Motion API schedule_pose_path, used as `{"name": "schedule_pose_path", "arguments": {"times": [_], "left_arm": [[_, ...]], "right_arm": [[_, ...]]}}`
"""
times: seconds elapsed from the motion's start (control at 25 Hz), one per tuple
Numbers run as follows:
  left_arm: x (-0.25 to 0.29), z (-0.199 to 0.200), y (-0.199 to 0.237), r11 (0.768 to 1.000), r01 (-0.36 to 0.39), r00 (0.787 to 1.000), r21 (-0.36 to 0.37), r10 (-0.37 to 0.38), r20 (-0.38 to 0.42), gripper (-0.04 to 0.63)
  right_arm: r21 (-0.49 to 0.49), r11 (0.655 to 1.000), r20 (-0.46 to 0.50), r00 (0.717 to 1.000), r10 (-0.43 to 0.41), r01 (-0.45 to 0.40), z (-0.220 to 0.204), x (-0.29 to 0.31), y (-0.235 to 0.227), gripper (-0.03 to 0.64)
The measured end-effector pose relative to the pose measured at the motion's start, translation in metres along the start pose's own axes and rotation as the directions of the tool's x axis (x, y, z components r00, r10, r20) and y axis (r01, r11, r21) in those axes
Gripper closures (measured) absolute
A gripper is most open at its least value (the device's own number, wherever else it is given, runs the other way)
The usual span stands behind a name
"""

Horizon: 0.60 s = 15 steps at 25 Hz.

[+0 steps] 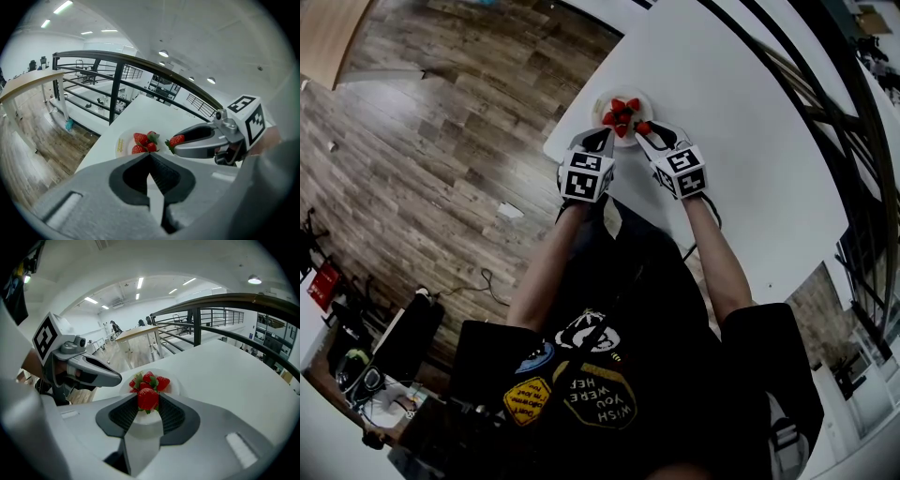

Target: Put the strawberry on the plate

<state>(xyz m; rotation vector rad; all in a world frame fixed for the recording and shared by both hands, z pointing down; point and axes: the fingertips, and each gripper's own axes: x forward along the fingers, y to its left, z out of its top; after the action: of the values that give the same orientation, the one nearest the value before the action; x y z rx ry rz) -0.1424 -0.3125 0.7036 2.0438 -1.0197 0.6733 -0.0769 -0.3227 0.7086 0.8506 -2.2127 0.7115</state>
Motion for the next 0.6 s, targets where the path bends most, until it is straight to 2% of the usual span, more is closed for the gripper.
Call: {"name": "schedule_pose_path", "arguments": {"times": [0.6], "left_arm": [[0.012, -0.002, 0.004, 1.0, 0.016, 1.0, 0.006, -0.016, -0.02, 0.595]], "right_arm": [[-0.016, 1.0, -0.046, 0.999, 0.003, -0.004, -0.009, 0.02, -0.006, 0.479]]}}
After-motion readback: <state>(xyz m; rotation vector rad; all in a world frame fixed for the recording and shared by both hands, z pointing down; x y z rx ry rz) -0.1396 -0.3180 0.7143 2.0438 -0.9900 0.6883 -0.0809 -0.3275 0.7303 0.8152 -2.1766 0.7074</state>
